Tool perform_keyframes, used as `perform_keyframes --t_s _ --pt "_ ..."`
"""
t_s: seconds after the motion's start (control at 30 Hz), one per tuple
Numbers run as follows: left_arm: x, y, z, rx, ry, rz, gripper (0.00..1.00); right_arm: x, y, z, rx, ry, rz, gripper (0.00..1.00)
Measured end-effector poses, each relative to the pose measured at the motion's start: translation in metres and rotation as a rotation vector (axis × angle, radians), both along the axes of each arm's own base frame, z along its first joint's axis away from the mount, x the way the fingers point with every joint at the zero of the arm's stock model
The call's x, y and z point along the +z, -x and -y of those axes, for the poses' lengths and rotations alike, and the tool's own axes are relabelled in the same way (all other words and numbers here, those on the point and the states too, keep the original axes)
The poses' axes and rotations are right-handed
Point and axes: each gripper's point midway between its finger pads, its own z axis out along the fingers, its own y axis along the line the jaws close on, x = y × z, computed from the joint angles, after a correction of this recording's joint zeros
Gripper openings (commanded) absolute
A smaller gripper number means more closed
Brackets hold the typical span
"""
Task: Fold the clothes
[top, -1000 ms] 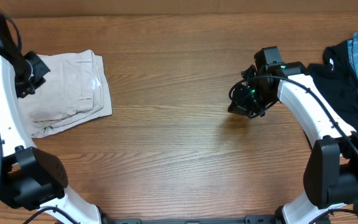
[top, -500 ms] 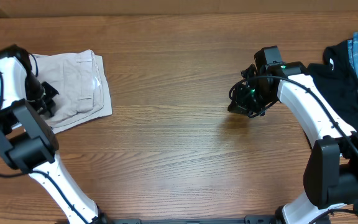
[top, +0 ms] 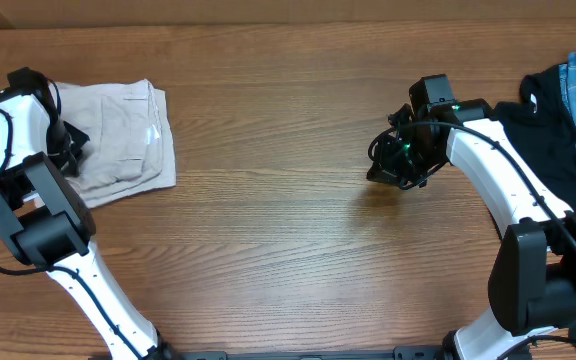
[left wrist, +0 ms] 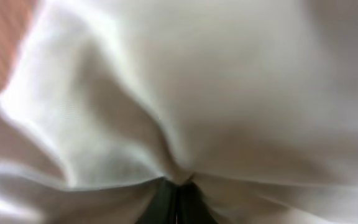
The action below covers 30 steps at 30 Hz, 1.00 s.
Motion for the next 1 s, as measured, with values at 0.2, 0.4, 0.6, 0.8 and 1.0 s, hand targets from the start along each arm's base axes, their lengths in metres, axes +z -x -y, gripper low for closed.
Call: perform_keyframes --t_s 0.2,0.4,0.6,0.8,1.0 --pt "-0.002 -0.056 -0.032 -0.015 -0.126 0.194 0.04 0.000 0.001 0.000 0.000 0.000 -0.003 0.04" --pt "-0.001 -0.098 -0.047 -0.033 -0.178 0.356 0.04 0.000 0.003 0.000 0.000 0.002 -0.013 0.04" --pt "0.003 -0.113 -0.048 -0.040 -0.161 0.389 0.04 -0.001 0.008 0.001 0.000 0.005 -0.034 0.04" --pt "0.013 -0.103 -0.020 -0.066 -0.042 0.273 0.04 -0.001 0.010 0.001 0.000 0.006 -0.043 0.04" --pt "0.053 -0.108 0.059 -0.202 0.092 0.214 0.04 -0.001 0.010 0.001 0.000 0.007 -0.045 0.04"
